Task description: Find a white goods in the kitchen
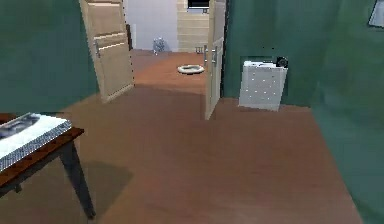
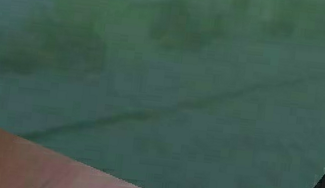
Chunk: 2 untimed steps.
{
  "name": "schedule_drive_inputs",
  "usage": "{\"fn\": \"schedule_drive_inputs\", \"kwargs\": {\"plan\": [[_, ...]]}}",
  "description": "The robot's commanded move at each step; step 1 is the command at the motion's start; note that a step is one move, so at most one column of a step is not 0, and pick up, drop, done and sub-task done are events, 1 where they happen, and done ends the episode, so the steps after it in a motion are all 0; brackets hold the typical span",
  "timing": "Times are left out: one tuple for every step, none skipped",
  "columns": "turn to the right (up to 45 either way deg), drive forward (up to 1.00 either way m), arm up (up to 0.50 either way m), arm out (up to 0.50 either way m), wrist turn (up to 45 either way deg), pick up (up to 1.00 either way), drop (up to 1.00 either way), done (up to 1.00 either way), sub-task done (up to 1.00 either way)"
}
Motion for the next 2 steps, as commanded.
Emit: {"fn": "schedule_drive_inputs", "kwargs": {"plan": [[3.0, 0.00, 0.00, 0.00, 0.0, 0.00, 0.00, 0.00, 0.00], [0.0, 1.00, 0.00, 0.00, 0.0, 0.00, 0.00, 0.00, 0.00]]}}
